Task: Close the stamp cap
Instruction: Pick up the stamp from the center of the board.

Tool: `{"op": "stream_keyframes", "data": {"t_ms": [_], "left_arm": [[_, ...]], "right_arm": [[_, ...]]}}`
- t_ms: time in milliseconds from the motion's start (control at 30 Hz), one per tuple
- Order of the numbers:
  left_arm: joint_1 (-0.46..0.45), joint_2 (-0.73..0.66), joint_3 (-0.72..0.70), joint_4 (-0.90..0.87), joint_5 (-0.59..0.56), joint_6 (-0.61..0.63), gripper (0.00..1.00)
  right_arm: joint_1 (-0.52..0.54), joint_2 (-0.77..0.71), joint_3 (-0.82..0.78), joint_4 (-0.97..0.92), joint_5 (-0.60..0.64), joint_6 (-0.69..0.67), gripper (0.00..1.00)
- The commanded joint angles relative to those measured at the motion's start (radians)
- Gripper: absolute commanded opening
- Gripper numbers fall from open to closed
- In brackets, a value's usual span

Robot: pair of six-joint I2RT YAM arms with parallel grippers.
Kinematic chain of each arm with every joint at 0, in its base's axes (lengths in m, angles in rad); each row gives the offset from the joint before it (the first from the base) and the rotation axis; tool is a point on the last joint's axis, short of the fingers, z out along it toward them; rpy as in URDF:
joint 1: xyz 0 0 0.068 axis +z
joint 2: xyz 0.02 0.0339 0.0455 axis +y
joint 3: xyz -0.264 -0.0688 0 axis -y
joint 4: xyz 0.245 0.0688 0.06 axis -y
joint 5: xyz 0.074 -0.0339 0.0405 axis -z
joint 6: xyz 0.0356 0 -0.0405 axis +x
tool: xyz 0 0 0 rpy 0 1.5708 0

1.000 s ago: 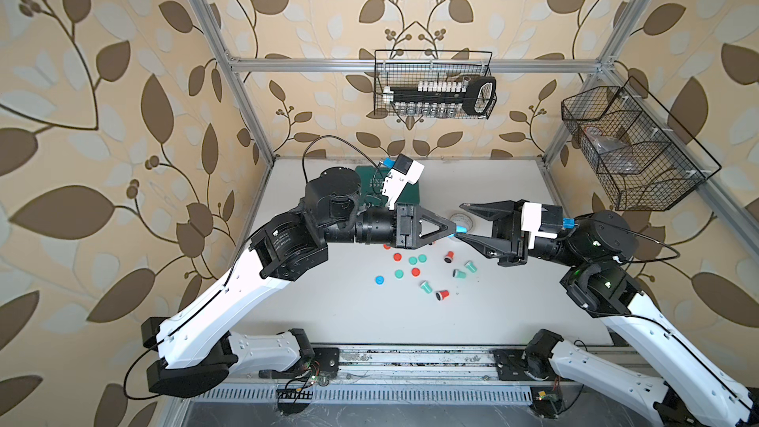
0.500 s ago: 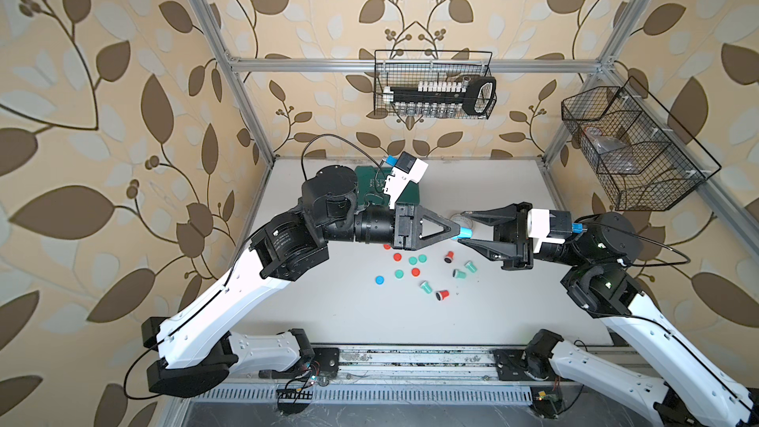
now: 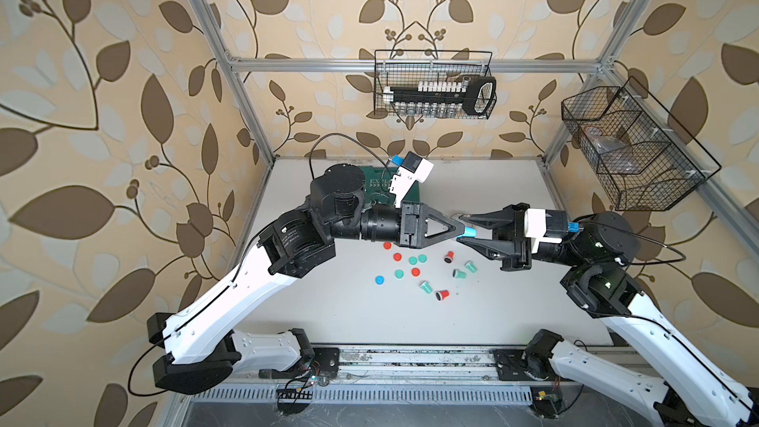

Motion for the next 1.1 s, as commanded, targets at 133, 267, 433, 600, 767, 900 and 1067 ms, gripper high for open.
{"op": "stream_keyframes", "data": {"t_ms": [133,267,433,600,767,900,1067], "left_arm": [[-0.007,-0.008,0.037,0.083,0.041,-0.007,0.13],[-0.007,-0.023,0.031,0.084,0.037,-0.006,0.12],[-0.007,-0.034,0.019,0.089,0.034,-0.006,0.12],[-0.007,-0.033,0.015,0.095,0.039,-0.008,0.12],[-0.007,-0.028,0.015,0.104,0.046,-0.010,0.11],[-0.007,-0.025,0.014,0.105,0.048,-0.009,0.11],[-0.007,-0.017,0.013,0.107,0.051,-0.011,0.11]], "right_arm": [[0.004,-0.003,0.012,-0.014,0.014,0.002,0.33],[0.004,-0.016,0.003,0.002,0.020,0.011,0.33],[0.004,-0.029,-0.006,0.001,0.032,0.014,0.34],[0.004,-0.036,-0.004,-0.004,0.034,0.012,0.32],[0.004,-0.030,0.003,-0.020,0.031,0.003,0.29],[0.003,-0.023,0.010,-0.022,0.019,0.001,0.25],[0.004,-0.020,0.014,-0.017,0.012,0.003,0.22]]}}
